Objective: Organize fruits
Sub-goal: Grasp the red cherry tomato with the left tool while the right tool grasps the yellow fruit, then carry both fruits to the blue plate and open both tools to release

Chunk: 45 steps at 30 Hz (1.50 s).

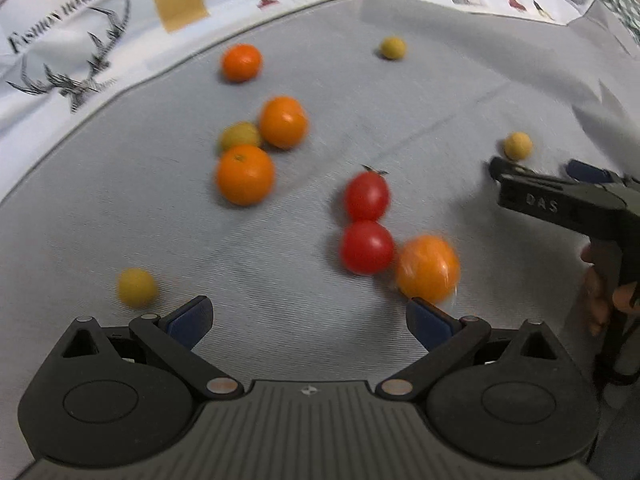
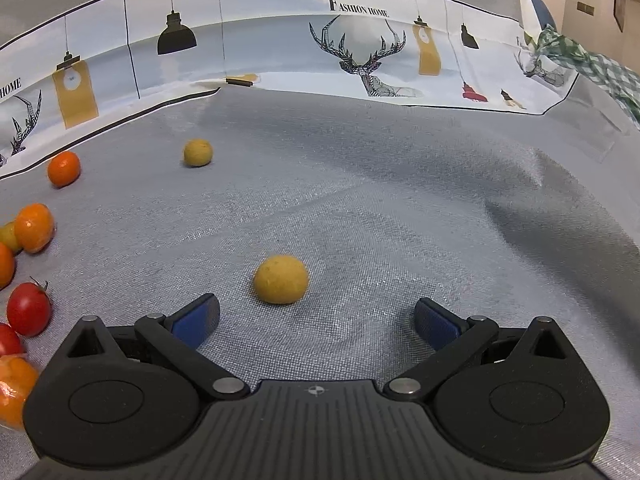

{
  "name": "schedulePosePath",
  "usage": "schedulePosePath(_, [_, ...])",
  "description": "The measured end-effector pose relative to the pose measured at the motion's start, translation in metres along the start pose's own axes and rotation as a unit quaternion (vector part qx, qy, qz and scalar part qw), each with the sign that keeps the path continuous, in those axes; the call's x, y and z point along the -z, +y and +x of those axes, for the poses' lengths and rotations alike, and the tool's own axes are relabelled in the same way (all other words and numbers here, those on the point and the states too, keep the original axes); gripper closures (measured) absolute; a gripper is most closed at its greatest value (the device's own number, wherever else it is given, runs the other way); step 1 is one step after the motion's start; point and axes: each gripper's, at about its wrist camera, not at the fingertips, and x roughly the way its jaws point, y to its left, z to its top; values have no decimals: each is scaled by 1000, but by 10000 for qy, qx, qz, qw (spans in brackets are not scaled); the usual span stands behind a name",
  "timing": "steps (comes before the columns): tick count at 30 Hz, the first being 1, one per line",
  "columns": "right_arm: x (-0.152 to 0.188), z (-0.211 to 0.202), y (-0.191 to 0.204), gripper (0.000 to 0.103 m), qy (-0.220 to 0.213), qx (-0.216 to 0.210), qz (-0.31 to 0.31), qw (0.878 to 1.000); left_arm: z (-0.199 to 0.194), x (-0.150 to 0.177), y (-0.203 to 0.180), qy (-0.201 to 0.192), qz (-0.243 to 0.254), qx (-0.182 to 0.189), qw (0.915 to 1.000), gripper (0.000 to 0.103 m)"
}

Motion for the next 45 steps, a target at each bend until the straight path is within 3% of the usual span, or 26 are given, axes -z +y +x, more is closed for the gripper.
schedulePosePath(8, [-1,6,4,1,-120,-107,-34,9999,18,-16,-17,68,-25,-55,10000,1])
schedulePosePath(9, [-2,5,4,1,-118,-147,-52,9998,16,-16,-17,19,-53,-51,10000,9])
schedulePosePath(10, [-2,3,4,4,-115,-250,-62,9996,13,-16,-17,-33,-84,-37,10000,25])
schedulePosePath(11, [-1,1,2,18,-149,-432,-45,9989,8,-17,-17,-133,-111,-40,9998,36])
schedulePosePath(12, [-1,-3,3,28,-221,-506,-65,9985,5,-17,-16,-183,-105,13,9998,63])
schedulePosePath(13, [-1,-5,4,51,-286,-489,-142,9983,3,-18,-16,-189,-133,95,9997,72])
schedulePosePath(14, [-2,-6,5,70,-308,-528,-191,9979,1,-18,-14,-198,-203,114,9995,72])
schedulePosePath(15, [-2,-7,4,73,-319,-584,-151,9977,-1,-17,-13,-240,-264,111,9993,72])
schedulePosePath(24, [-6,-21,-10,74,-697,-501,139,9962,-37,-1,11,-520,-534,-269,9968,72])
schedulePosePath(28, [-11,-44,-12,74,-890,-378,104,9953,-72,7,25,-691,-757,-398,9939,72])
schedulePosePath(31, [-16,-74,-11,74,-966,-556,106,9937,-105,15,32,-886,-880,-516,9908,72])
schedulePosePath(38, [-13,-166,23,74,-933,-1561,-137,9832,-189,54,57,-1113,-1419,-688,9812,72])
schedulePosePath(45, [10,-242,73,73,-241,-2913,-251,9560,-256,125,75,-1018,-1882,-955,9722,72])
